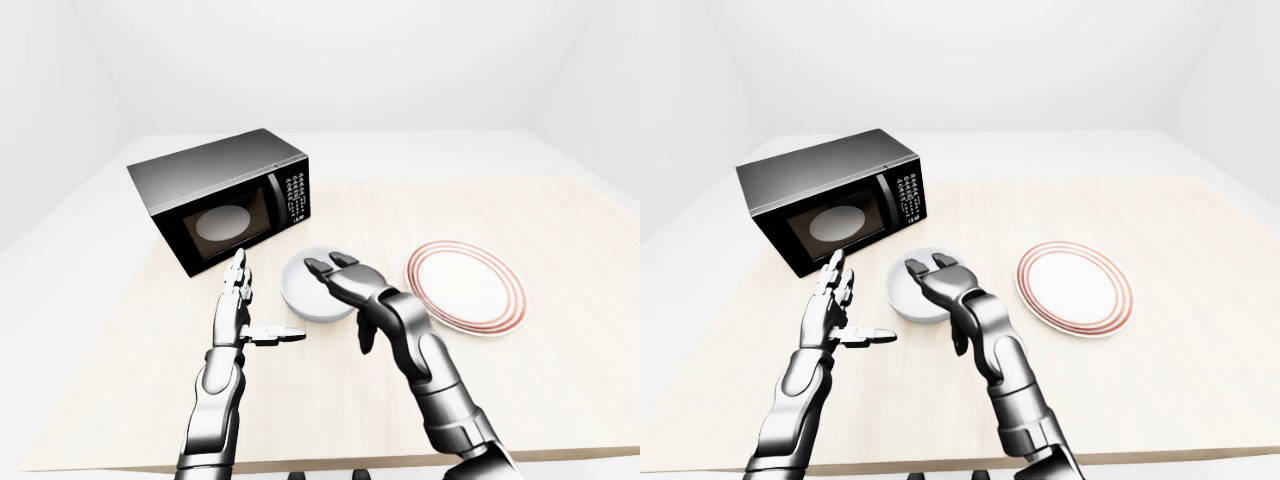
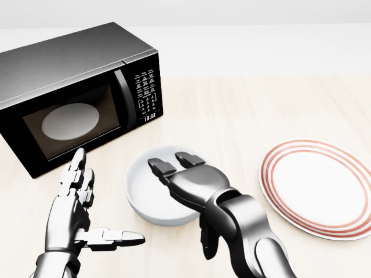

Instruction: Pick up the white bowl and put it on the plate.

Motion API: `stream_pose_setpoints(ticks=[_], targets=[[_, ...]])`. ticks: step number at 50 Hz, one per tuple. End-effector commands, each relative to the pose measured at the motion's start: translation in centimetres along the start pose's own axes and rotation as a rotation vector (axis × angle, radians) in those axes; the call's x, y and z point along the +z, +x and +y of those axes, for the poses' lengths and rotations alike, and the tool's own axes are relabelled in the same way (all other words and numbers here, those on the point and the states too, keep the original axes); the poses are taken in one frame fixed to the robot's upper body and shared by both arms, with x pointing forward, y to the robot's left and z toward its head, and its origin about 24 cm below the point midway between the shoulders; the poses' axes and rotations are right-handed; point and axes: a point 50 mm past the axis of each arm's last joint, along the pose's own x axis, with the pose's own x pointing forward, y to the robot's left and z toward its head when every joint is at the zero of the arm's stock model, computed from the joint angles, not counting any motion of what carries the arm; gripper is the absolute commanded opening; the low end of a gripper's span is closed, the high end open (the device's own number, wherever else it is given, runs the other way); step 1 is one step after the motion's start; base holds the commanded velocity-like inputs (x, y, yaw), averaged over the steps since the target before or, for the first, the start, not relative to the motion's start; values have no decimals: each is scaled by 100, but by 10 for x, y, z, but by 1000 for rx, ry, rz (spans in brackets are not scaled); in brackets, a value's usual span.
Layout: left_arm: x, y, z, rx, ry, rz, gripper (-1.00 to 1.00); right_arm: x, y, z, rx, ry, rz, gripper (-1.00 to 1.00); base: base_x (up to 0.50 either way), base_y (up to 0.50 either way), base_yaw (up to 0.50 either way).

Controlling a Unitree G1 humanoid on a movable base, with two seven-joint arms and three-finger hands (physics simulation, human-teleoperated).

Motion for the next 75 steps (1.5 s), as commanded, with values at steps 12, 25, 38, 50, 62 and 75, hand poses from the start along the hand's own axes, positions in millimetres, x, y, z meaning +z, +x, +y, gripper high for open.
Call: stream_pose_setpoints(ticks=[12, 25, 38, 50, 62, 75], targets=[[0, 0, 0, 0, 0, 0, 100, -4, 14, 19, 112, 3, 22, 100, 0, 0, 0], [0, 0, 0, 0, 0, 0, 100, -8, 18, 28, 148, 4, 36, 100, 0, 0, 0], [0, 0, 0, 0, 0, 0, 100, -9, 20, 33, 156, 3, 46, 100, 0, 0, 0], [0, 0, 0, 0, 0, 0, 100, -11, 22, 35, 160, -2, 54, 100, 0, 0, 0], [0, 0, 0, 0, 0, 0, 100, -13, 27, 39, 164, -8, 65, 100, 0, 0, 0], [0, 0, 0, 0, 0, 0, 100, -18, 31, 45, 171, -7, 80, 100, 0, 0, 0]])
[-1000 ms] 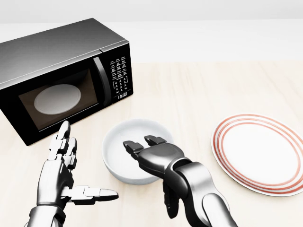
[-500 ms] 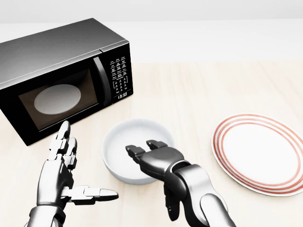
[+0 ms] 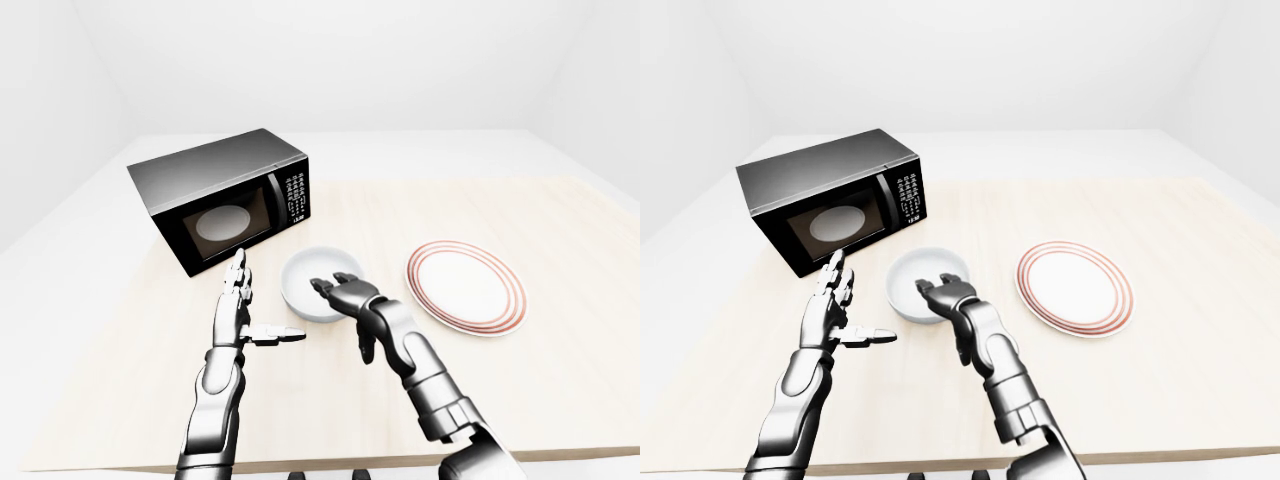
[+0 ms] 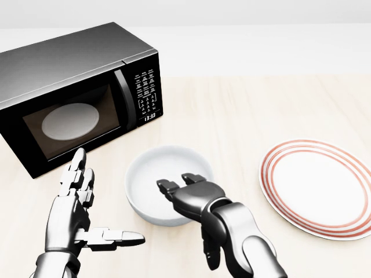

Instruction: Pick up the white bowl and put it on the plate.

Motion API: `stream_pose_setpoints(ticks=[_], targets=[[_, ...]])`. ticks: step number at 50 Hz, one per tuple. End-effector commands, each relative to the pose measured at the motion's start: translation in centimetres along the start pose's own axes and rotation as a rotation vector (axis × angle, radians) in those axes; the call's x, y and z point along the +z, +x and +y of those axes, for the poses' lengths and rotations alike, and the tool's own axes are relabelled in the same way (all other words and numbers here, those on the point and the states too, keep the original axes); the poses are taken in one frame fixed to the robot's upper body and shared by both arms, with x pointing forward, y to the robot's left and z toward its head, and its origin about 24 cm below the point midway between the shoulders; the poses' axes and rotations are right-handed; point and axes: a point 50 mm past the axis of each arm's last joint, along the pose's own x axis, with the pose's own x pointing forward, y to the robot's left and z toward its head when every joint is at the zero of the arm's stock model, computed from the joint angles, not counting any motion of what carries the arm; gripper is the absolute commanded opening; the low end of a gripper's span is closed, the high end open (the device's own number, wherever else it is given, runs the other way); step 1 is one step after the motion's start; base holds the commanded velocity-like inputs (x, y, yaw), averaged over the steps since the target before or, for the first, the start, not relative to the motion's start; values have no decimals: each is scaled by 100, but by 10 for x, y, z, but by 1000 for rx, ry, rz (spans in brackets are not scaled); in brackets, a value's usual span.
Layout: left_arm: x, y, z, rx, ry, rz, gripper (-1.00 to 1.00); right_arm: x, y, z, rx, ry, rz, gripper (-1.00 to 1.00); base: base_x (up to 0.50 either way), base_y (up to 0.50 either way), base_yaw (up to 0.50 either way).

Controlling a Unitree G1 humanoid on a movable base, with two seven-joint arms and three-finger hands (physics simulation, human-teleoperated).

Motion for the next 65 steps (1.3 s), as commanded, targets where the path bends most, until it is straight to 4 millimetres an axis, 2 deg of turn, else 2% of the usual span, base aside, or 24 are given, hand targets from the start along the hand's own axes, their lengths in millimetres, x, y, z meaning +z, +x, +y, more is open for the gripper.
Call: stream_pose_setpoints(ticks=[1, 15, 16, 17, 18, 41, 56, 65], targets=[[0, 0, 0, 0, 0, 0, 100, -3, 4, 4, 6, -1, 10, 100, 0, 0, 0], [0, 0, 0, 0, 0, 0, 100, -6, 6, 9, 20, -3, 22, 100, 0, 0, 0], [0, 0, 0, 0, 0, 0, 100, -6, 6, 10, 21, -3, 22, 55, 0, 0, 0], [0, 0, 0, 0, 0, 0, 100, -5, 6, 9, 21, -2, 21, 24, 0, 0, 0], [0, 0, 0, 0, 0, 0, 100, -5, 5, 10, 27, 6, 18, -100, 0, 0, 0], [0, 0, 0, 0, 0, 0, 100, -4, 7, 14, 13, 11, 14, -100, 0, 0, 0], [0, 0, 0, 0, 0, 0, 100, -1, 7, -23, -243, 53, -20, -100, 0, 0, 0], [0, 0, 0, 0, 0, 0, 100, 1, 3, -31, -277, 65, -37, -100, 0, 0, 0]])
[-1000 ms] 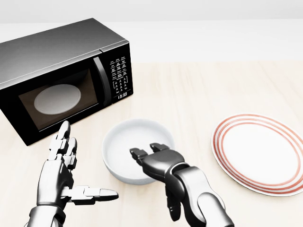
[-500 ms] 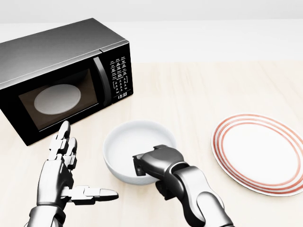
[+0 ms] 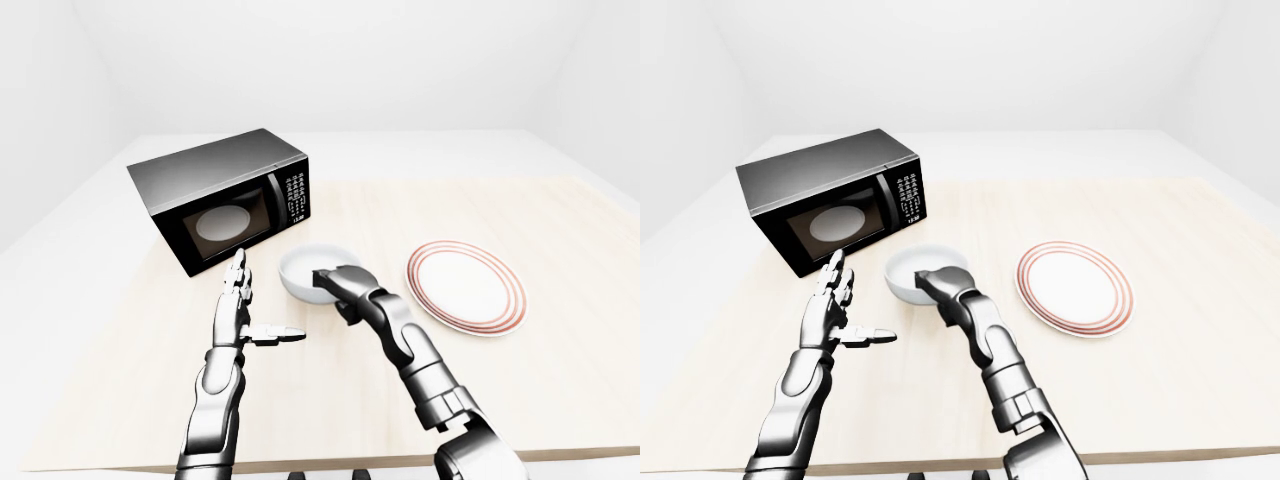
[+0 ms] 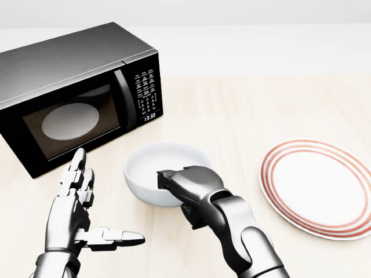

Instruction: Pick up the white bowl and put it on the plate.

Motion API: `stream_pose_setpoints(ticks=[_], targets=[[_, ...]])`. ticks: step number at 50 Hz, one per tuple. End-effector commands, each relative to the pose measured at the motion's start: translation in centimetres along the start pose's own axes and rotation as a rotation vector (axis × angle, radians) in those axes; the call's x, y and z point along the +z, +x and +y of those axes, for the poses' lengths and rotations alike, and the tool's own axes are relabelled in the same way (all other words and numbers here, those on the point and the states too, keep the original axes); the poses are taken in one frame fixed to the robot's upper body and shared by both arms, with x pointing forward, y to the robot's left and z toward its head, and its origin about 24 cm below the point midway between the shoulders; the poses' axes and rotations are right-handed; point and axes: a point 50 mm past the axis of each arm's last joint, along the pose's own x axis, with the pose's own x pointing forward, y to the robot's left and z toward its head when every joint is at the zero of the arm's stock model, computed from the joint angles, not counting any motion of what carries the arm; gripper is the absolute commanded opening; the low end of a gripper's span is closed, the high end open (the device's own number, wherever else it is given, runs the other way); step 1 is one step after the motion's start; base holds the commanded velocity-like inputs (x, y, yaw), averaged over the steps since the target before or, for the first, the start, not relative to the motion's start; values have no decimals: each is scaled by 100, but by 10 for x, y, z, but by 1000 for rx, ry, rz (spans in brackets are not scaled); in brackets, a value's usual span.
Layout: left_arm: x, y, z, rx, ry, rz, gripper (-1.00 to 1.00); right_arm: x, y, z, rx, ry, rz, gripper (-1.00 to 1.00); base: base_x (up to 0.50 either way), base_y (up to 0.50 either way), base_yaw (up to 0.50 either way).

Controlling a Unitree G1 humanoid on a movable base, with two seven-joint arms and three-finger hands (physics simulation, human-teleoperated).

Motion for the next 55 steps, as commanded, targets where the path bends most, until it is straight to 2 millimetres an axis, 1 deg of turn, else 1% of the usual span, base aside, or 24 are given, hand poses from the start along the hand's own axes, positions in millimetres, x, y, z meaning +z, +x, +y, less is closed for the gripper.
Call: stream_pose_setpoints(ticks=[1, 8, 12, 19, 36, 50, 55], targets=[[0, 0, 0, 0, 0, 0, 100, 3, -1, -15, -98, -24, -3, -100, 0, 0, 0], [0, 0, 0, 0, 0, 0, 100, 6, -4, -27, -138, -12, -22, -100, 0, 0, 0], [0, 0, 0, -1, 1, 0, 100, 6, -5, -30, -158, -15, -22, -100, 0, 0, 0], [0, 0, 0, 0, 0, 0, 100, 4, -7, -39, -244, -80, 0, -100, 0, 0, 0], [0, 0, 0, 0, 0, 0, 100, 5, -13, -46, -338, -180, 29, -100, 0, 0, 0], [0, 0, 0, 0, 0, 0, 100, -7, -18, -52, -363, -219, 73, -100, 0, 0, 0], [0, 0, 0, 0, 0, 0, 100, -16, -19, -55, -379, -239, 101, -100, 0, 0, 0]])
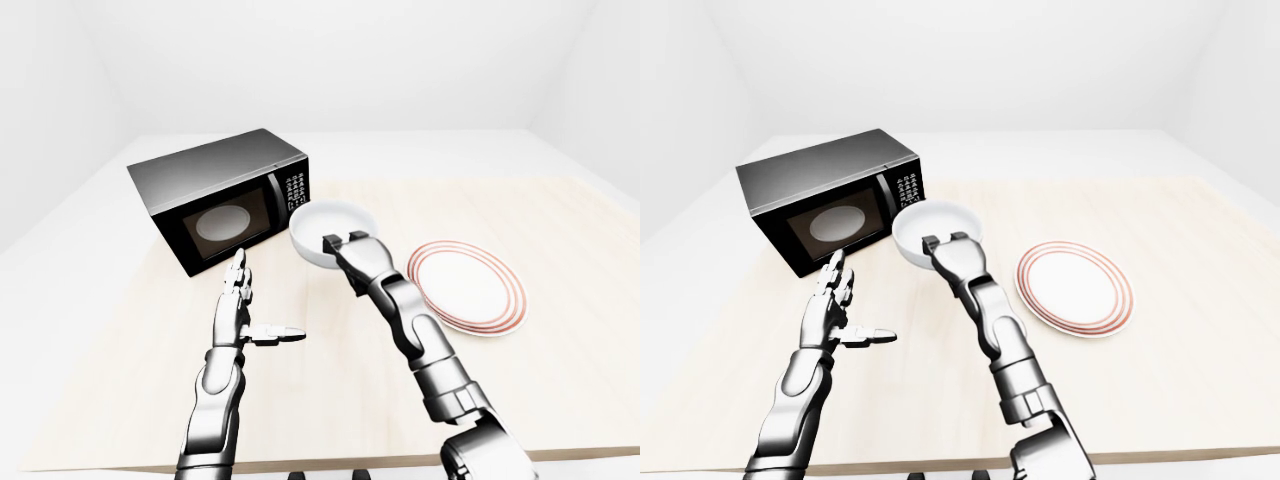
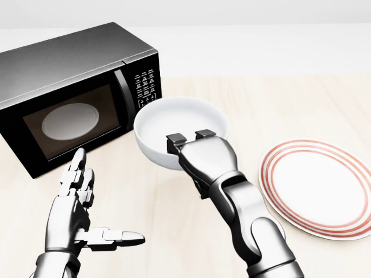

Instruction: Pick up the white bowl and put it on the plate.

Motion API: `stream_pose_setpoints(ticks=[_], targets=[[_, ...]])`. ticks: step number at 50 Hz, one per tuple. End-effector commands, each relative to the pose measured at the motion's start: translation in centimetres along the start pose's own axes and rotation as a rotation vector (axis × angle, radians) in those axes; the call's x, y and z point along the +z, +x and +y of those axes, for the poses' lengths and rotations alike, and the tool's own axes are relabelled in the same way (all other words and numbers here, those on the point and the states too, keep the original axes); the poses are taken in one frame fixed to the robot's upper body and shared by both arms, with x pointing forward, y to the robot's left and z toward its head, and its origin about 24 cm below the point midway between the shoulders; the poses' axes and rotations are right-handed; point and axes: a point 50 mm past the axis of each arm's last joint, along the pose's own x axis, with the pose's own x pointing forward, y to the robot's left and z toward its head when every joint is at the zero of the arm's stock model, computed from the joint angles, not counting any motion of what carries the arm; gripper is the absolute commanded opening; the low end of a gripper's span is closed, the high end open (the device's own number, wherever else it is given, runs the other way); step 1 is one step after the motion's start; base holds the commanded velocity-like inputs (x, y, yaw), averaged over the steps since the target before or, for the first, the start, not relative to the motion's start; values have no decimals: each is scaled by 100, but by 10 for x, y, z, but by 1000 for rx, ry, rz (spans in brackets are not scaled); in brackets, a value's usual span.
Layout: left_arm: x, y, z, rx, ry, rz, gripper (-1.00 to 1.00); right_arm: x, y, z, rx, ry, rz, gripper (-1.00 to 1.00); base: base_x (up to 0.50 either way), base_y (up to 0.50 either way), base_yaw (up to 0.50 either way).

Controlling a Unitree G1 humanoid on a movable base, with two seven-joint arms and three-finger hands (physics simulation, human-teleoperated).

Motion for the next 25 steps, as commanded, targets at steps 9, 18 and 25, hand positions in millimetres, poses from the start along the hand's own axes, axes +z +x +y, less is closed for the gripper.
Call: stream_pose_setpoints(ticks=[9, 18, 25], targets=[[0, 0, 0, 0, 0, 0, 100, -28, -2, -12, -64, -120, 89, -100, 0, 0, 0], [0, 0, 0, 0, 0, 0, 100, -45, -6, -11, -62, -107, 130, -100, 0, 0, 0], [0, 0, 0, 0, 0, 0, 100, -60, -12, -9, -61, -102, 169, -100, 0, 0, 0]])
